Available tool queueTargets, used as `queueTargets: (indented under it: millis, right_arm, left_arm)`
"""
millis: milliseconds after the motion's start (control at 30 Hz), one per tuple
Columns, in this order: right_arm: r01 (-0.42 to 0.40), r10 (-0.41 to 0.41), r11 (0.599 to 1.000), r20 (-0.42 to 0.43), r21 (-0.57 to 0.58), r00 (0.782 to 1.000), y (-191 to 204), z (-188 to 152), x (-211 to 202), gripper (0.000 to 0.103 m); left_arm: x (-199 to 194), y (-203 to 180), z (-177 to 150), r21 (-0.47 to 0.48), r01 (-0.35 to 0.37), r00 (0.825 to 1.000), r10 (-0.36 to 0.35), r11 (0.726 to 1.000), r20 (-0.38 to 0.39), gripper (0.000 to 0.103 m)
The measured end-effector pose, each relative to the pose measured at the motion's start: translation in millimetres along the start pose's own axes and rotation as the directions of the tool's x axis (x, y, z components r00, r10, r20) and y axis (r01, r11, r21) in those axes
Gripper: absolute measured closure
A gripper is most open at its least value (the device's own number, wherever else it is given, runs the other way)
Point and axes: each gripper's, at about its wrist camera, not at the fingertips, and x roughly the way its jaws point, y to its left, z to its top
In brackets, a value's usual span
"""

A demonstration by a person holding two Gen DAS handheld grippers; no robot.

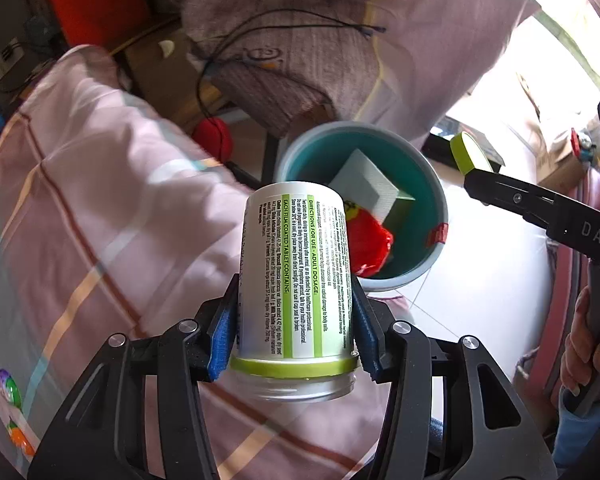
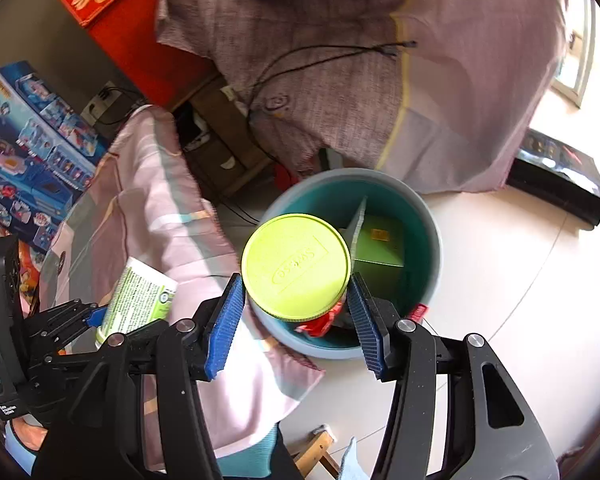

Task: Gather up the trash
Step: 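Carry the pill bottle and lid over the teal bucket, then open both grippers to drop the bottle and lid into the bucket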

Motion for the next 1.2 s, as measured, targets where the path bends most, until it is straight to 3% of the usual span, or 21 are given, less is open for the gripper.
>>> queueTargets:
  millis: [267,633,800,1200]
  right_arm:
    - [0.024,-0.024,0.999,-0.025,0.029,0.999,-26.4,5.6,12.0,0.052]
    - [0.052,-0.05,0.998,-0.054,0.039,0.997,-35.7,18.2,29.6,0.052]
    - [0.065,-0.063,0.997,-0.058,0.033,0.996,-33.1,20.7,31.7,0.052]
    - [0.077,-0.078,0.997,-0.089,-0.005,0.993,-14.2,21.9,46.7,0.052]
  left_arm:
    - [35.2,-25.7,22.0,0.052,0.015,0.998,-0.012,0.999,-0.054,0.052]
    - [66.5,-32.1,50.0,0.064,0.021,0.996,-0.015,0.998,-0.088,0.051]
    - [69.4,-29.1,56.9,0.049,0.013,0.997,-0.009,0.999,-0.071,0.034]
    - [42.2,0.6,41.0,-0.024,0.023,1.0,-0.023,0.999,-0.008,0.01]
